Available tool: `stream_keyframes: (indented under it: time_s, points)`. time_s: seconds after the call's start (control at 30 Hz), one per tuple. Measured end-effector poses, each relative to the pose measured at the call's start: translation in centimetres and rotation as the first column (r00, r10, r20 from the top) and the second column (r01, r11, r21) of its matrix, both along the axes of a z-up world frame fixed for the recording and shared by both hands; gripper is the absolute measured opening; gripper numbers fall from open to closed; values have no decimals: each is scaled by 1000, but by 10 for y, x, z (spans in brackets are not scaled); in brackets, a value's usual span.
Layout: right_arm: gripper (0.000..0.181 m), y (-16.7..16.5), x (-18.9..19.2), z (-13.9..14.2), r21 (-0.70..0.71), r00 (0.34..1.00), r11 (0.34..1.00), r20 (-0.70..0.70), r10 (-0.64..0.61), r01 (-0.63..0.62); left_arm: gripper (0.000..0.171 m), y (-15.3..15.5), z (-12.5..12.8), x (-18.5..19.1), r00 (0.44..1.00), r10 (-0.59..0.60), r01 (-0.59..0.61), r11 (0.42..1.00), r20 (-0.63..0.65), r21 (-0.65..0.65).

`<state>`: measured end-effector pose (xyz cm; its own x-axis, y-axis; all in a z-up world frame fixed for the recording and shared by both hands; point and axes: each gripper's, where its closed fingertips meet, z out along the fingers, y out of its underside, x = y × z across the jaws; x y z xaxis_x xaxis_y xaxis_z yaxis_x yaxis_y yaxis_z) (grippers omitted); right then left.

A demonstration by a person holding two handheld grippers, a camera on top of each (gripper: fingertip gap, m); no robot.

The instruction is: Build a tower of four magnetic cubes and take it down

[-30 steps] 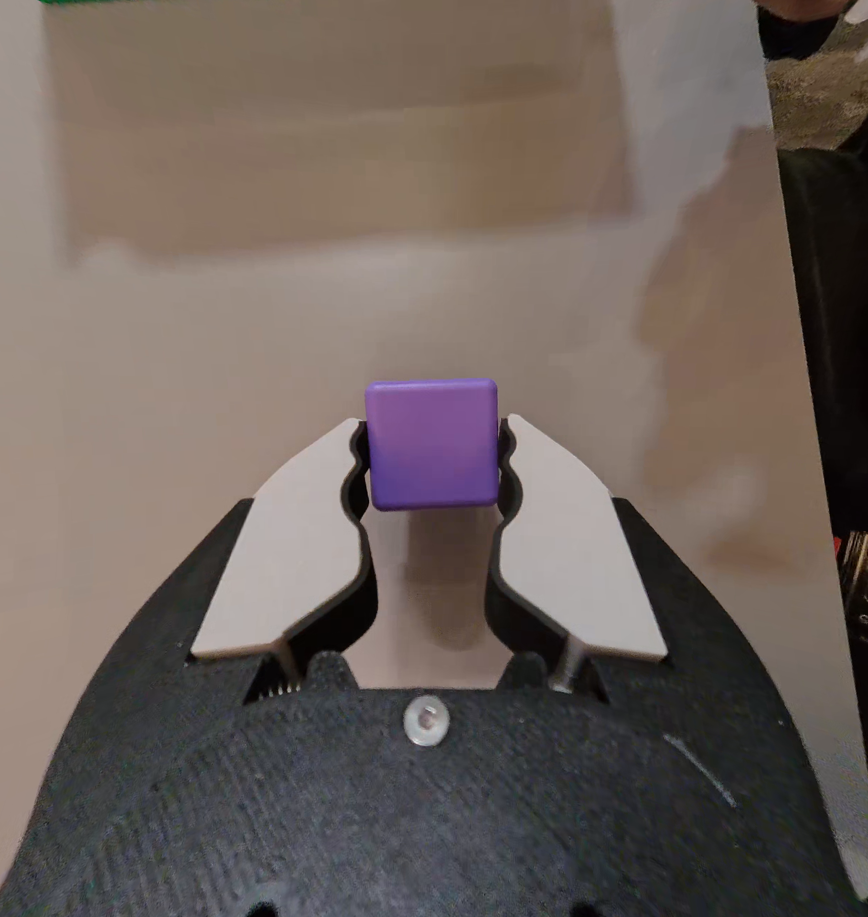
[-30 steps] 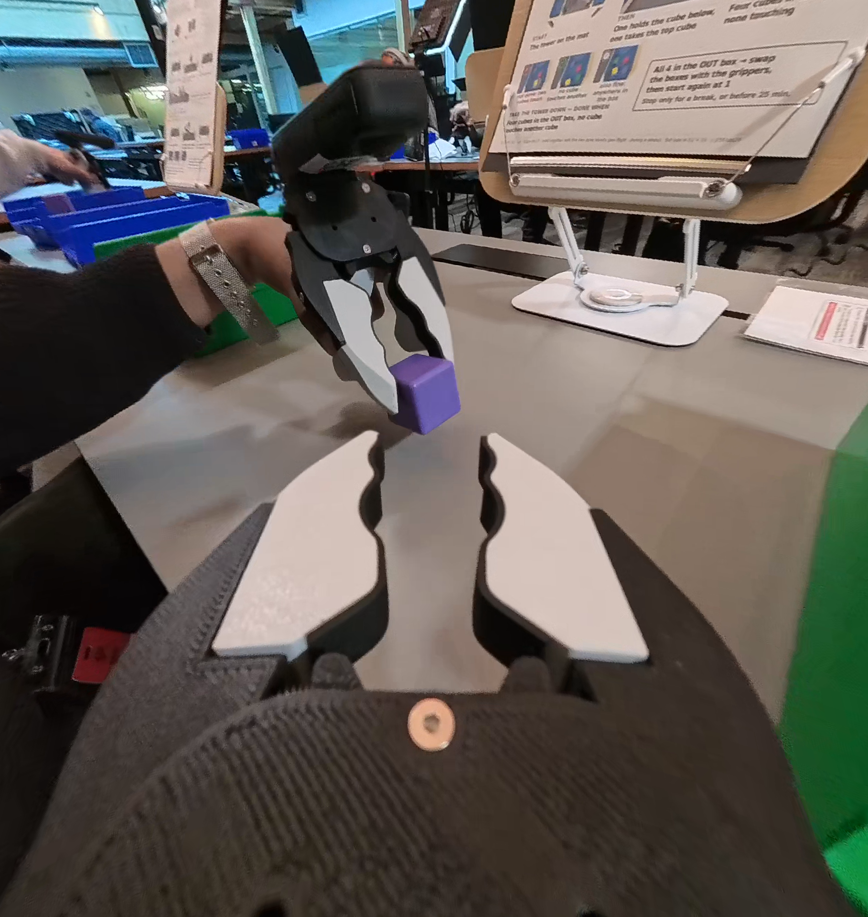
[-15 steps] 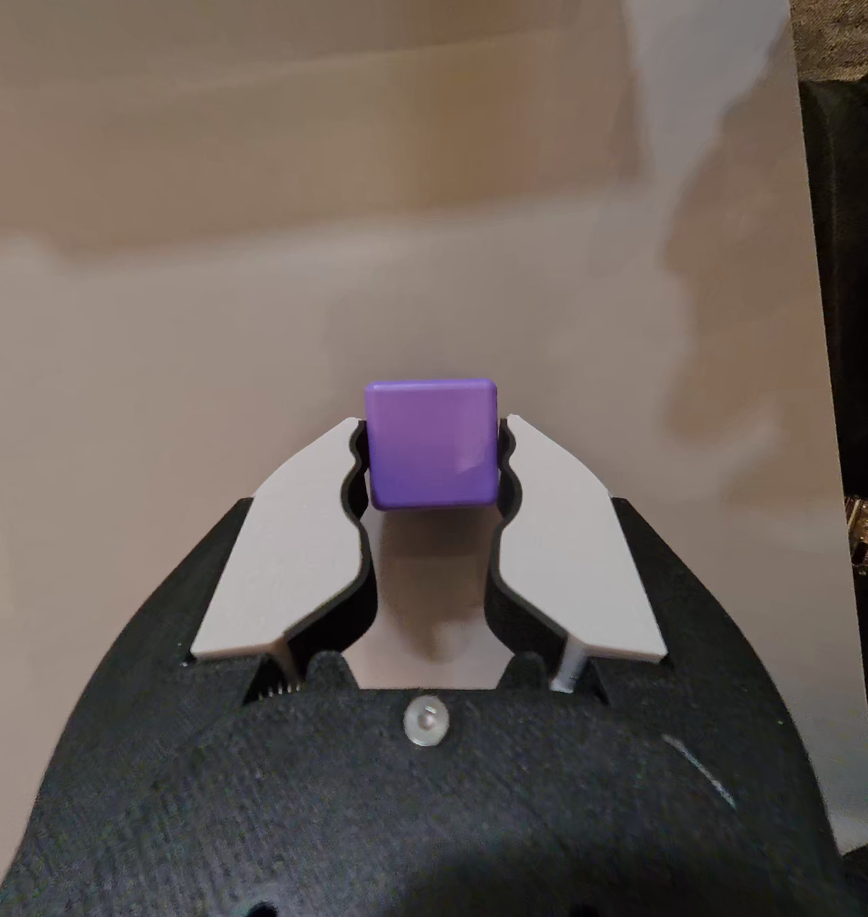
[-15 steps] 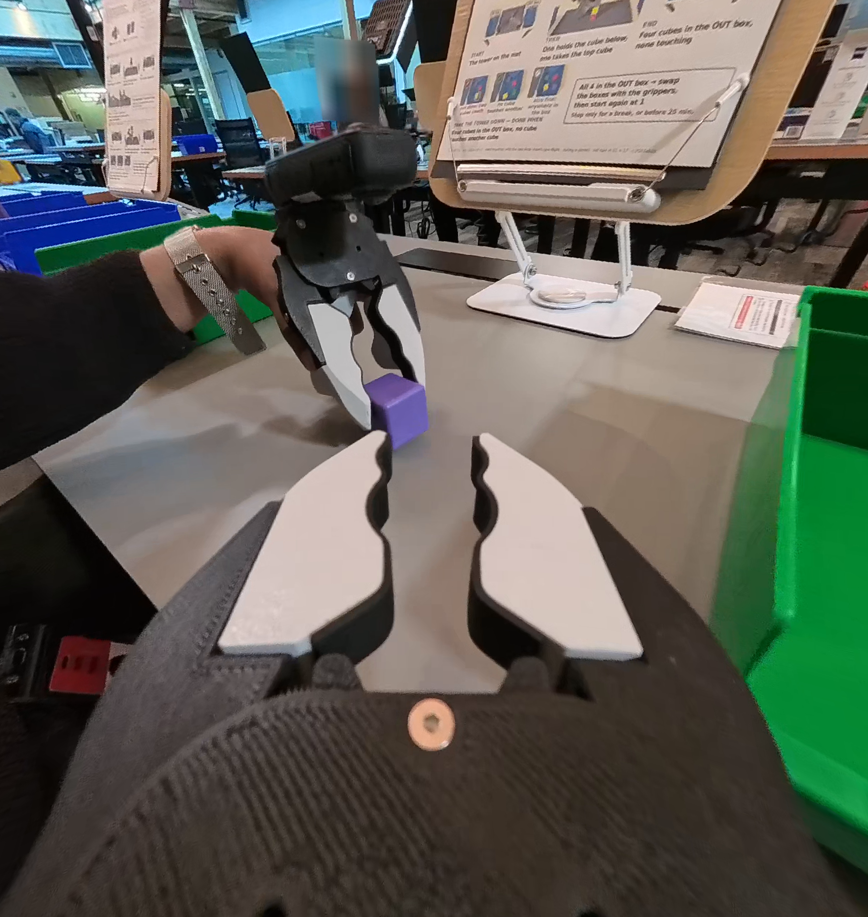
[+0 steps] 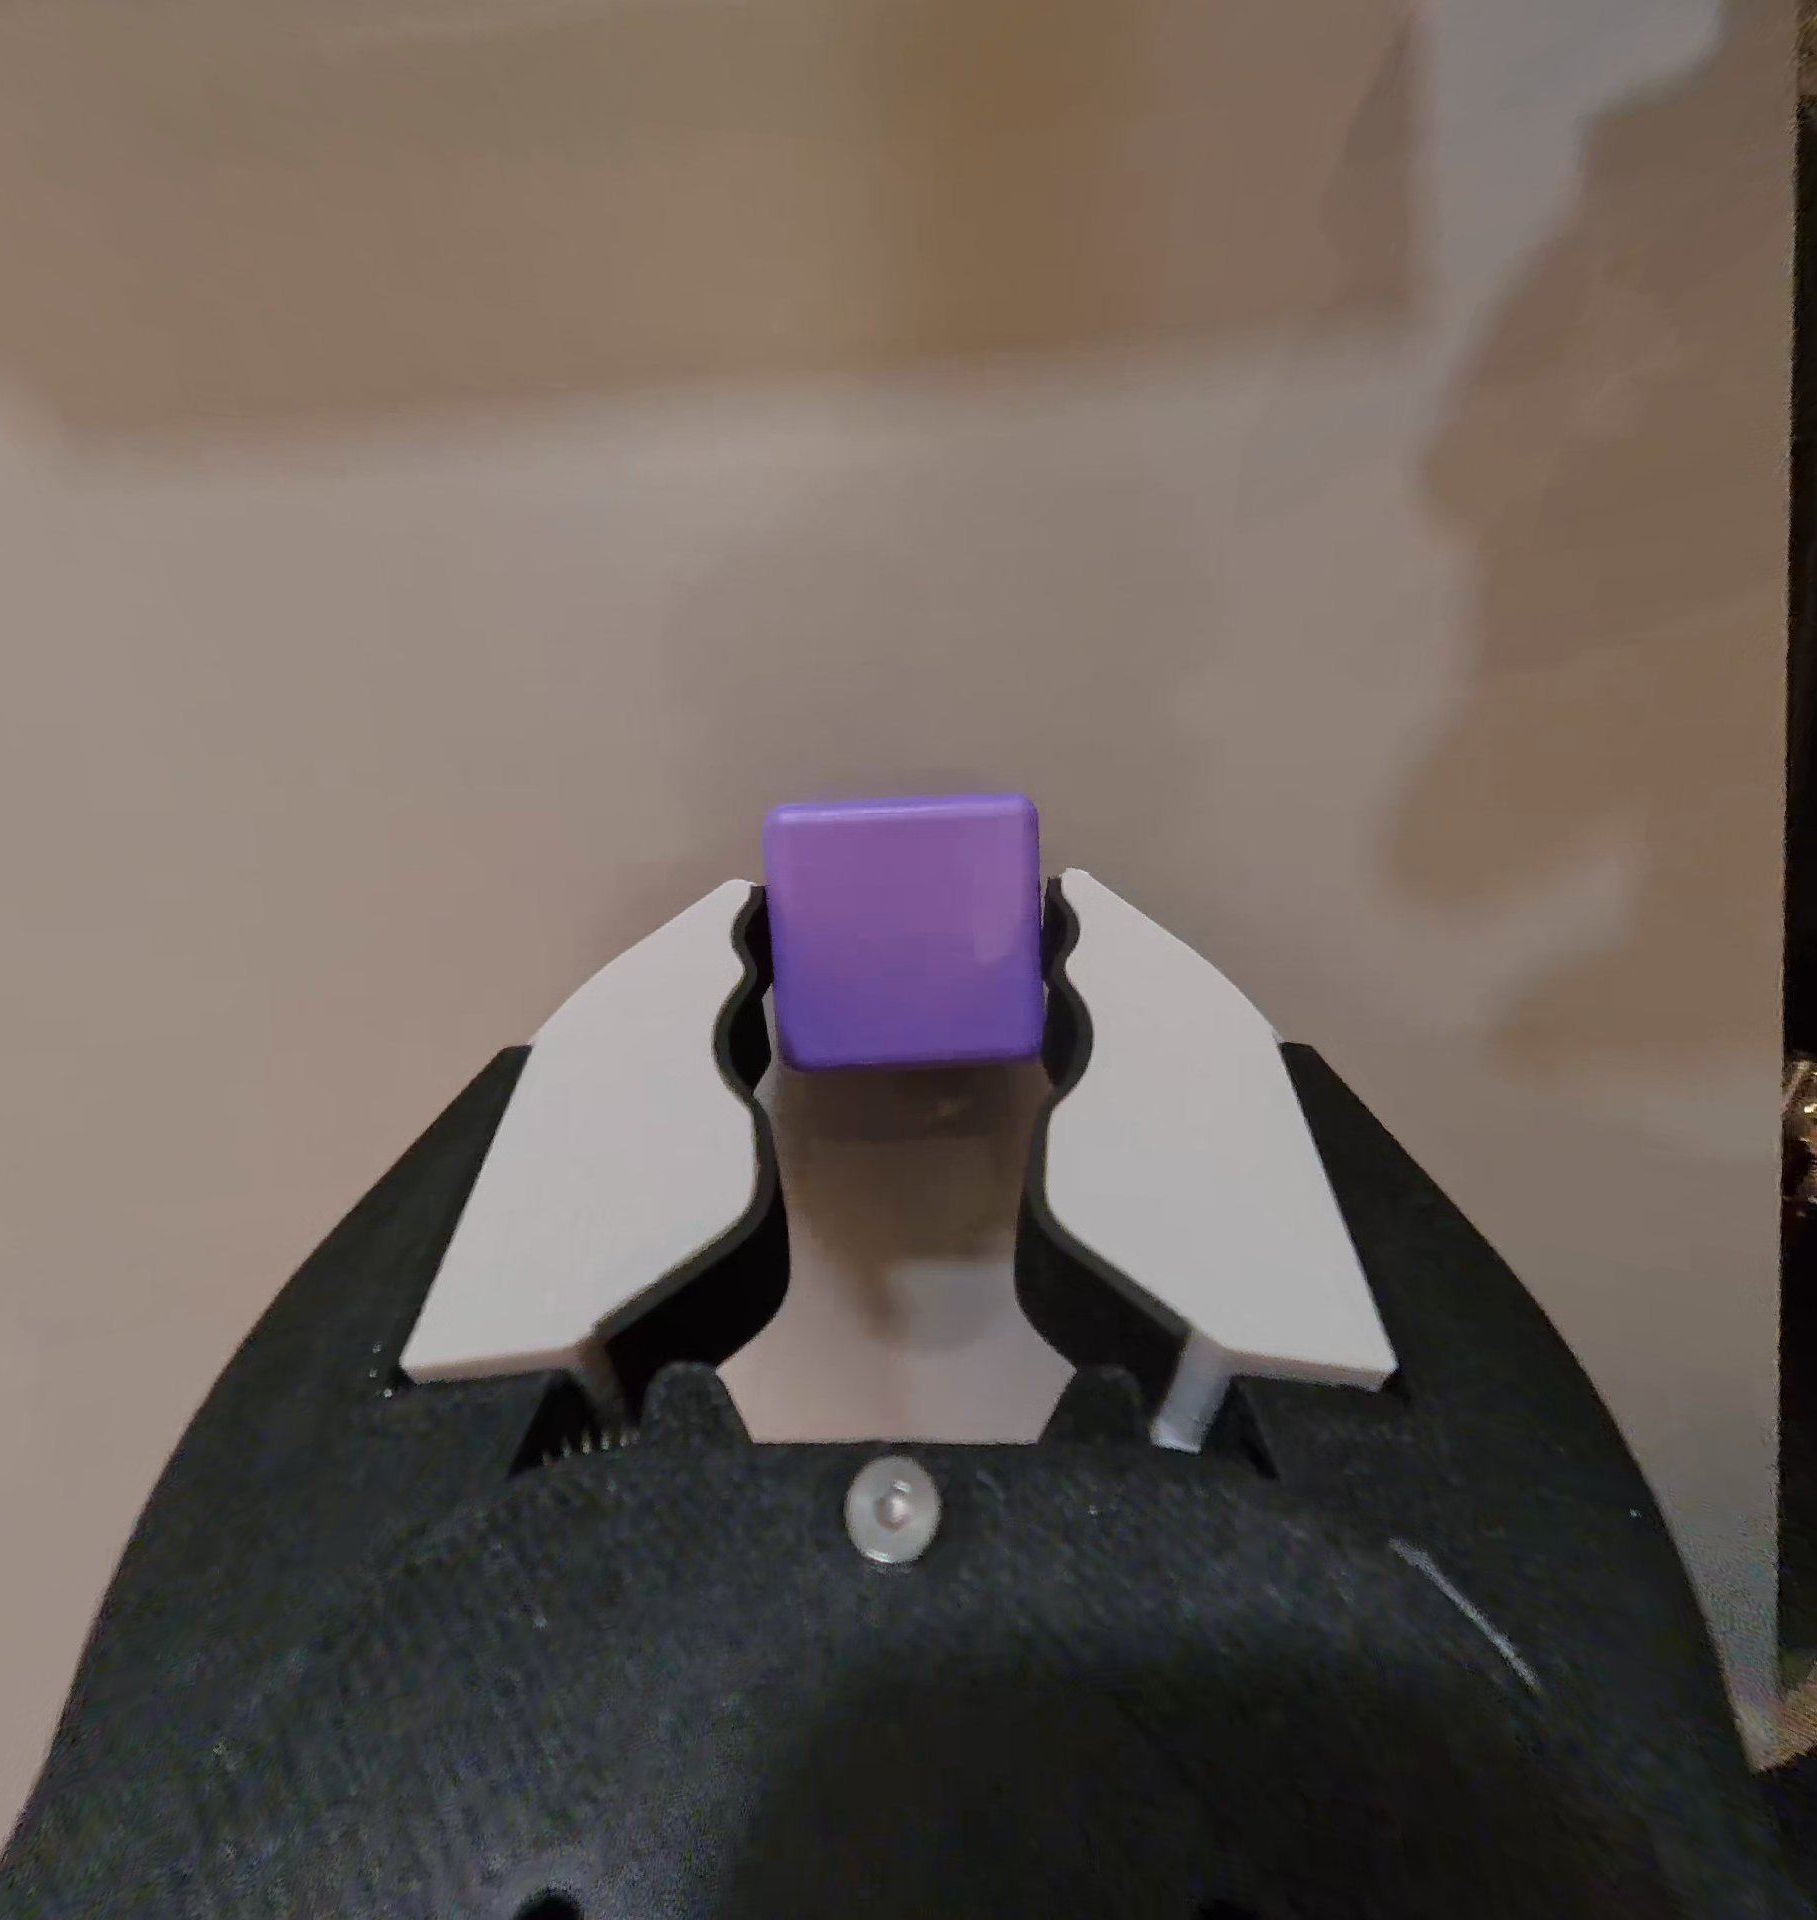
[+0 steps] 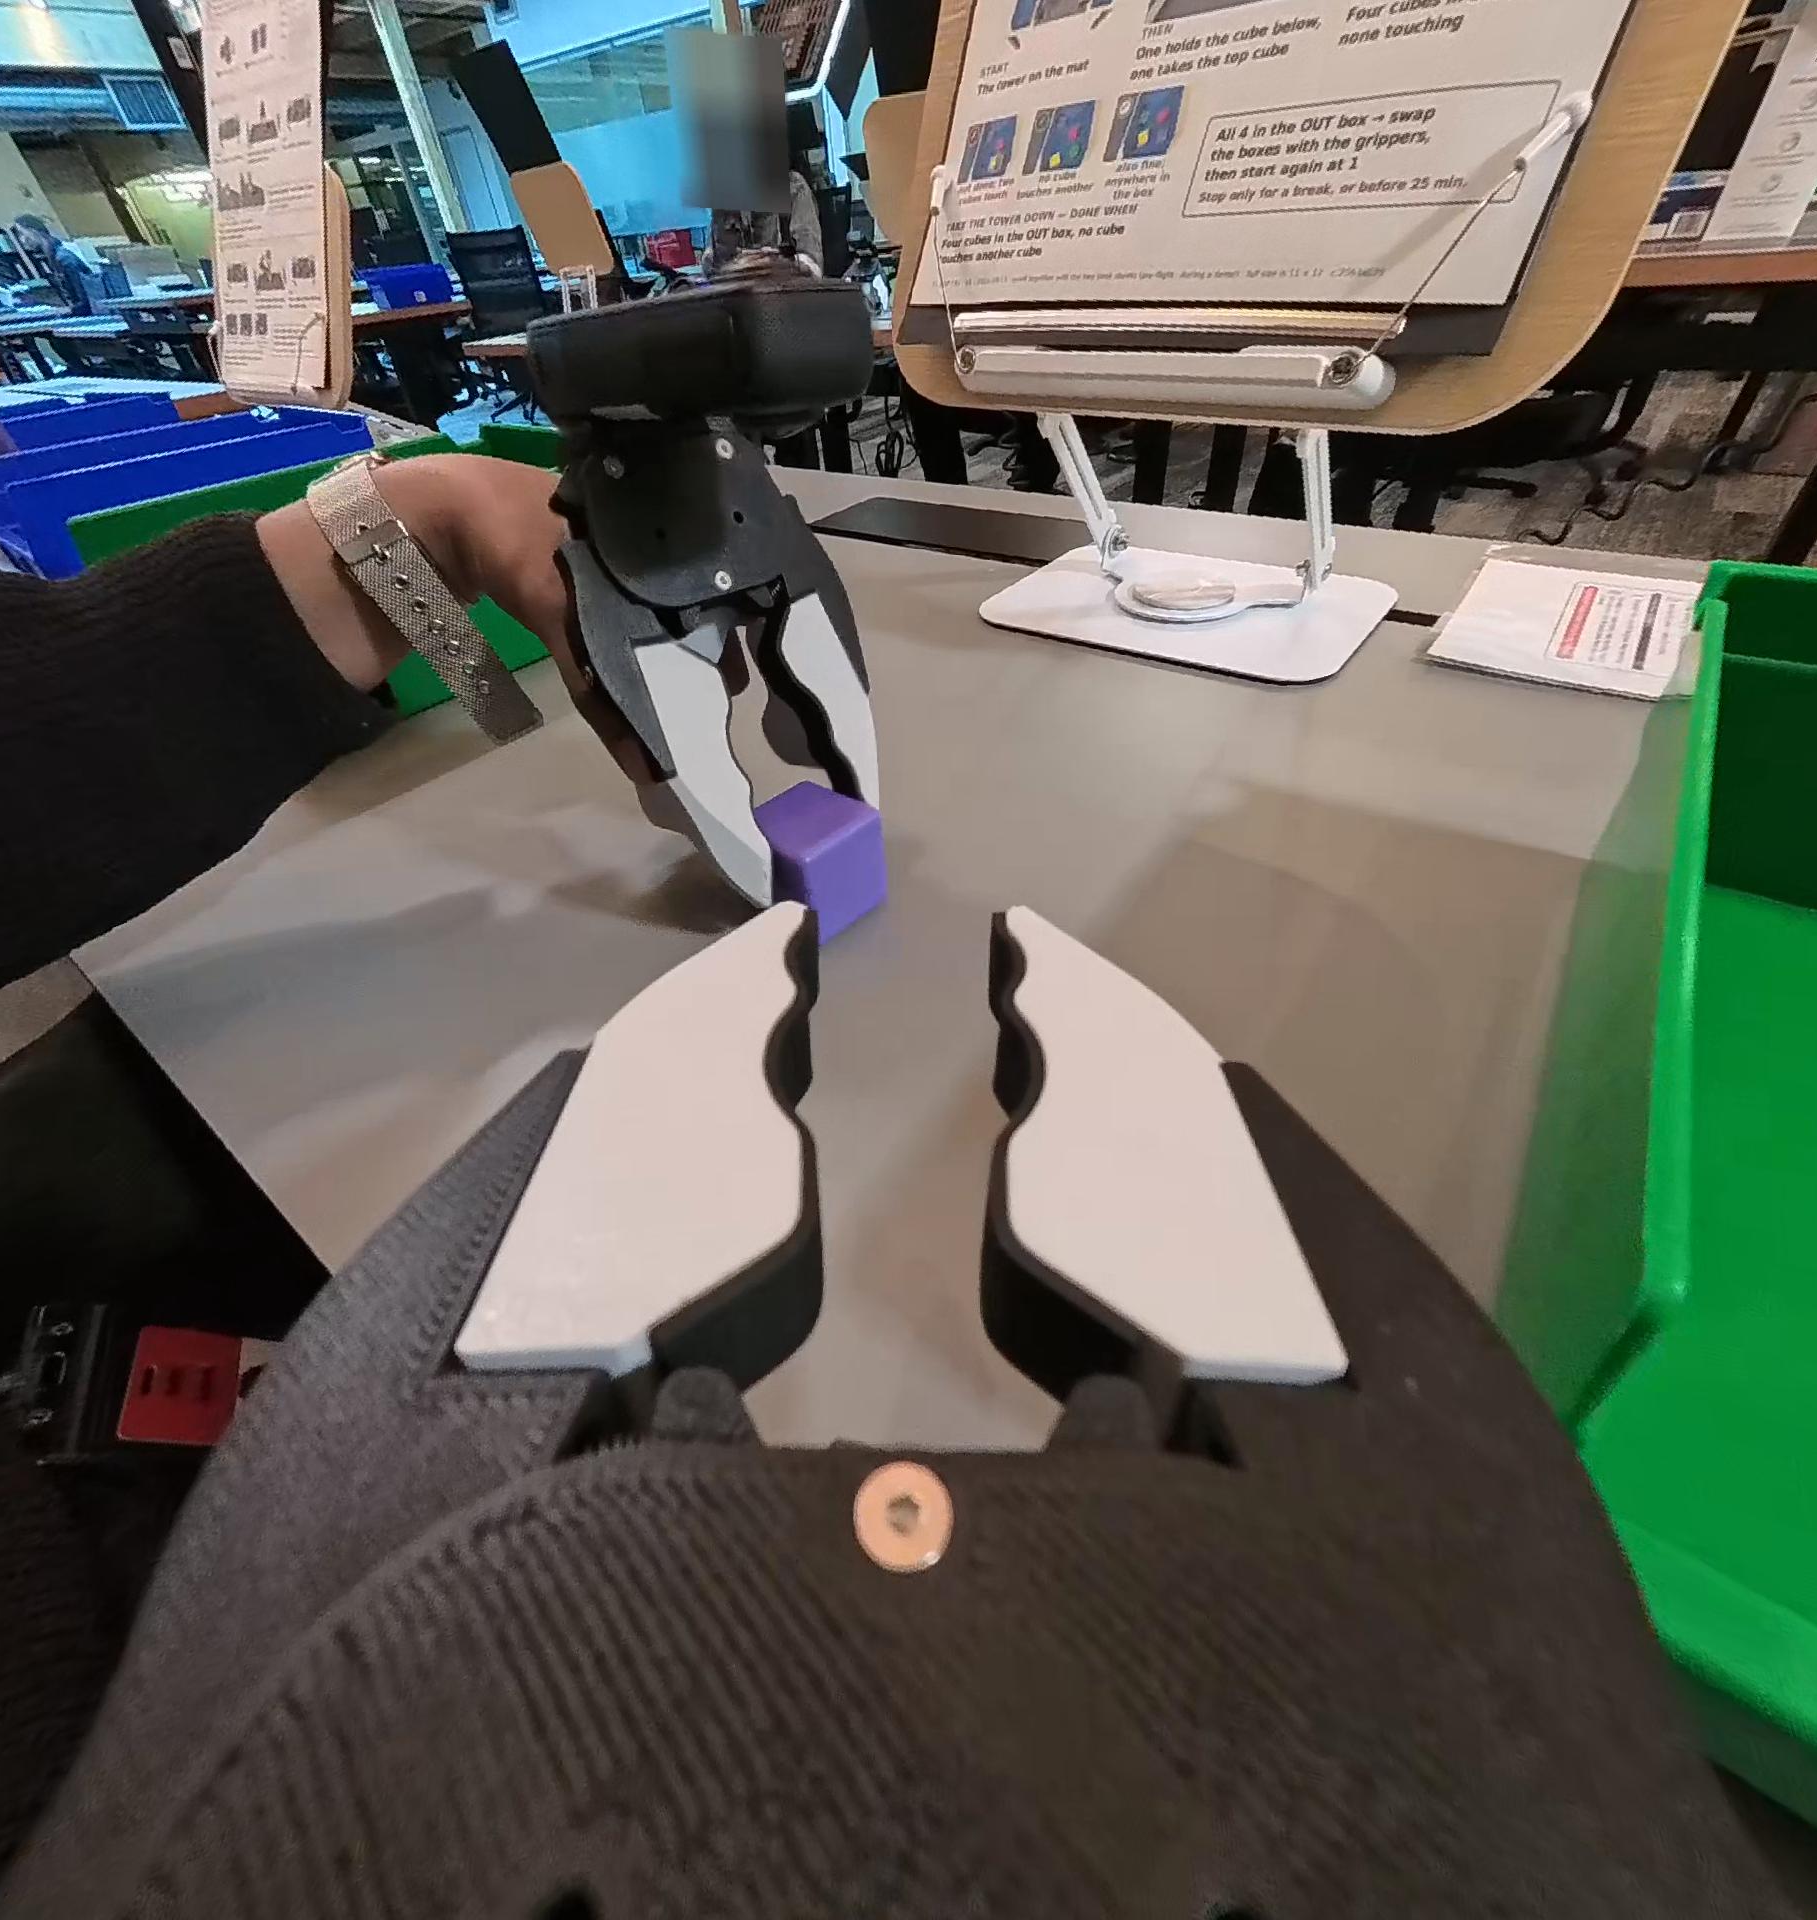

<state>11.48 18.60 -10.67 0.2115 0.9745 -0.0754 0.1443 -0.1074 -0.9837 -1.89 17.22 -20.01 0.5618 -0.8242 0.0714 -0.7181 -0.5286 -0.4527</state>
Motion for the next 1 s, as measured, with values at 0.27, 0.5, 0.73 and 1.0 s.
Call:
stream_keyframes:
  time_s: [0.27, 0.5, 0.73, 1.0]
  points:
    - [32, 0, 0, 0, 2, 1000, 1000, 3, 0, 0, 54, -2, -3, -1, 1000, -15, 15, 1000, -27, 9]
    - [31, 0, 0, 0, 4, 1000, 1000, 6, -1, 1, 55, -4, -2, -2, 999, -9, 9, 1000, -35, -1]
    - [31, 0, 0, 0, 6, 1000, 1000, 7, -4, 4, 55, -8, 4, -8, 1000, 19, -19, 1000, -25, -13]
    - [30, -2, 1, 1, 0, 1000, 1000, 1, -1, 1, 42, -15, 90, -32, 978, 73, -108, 979, 194, 175]
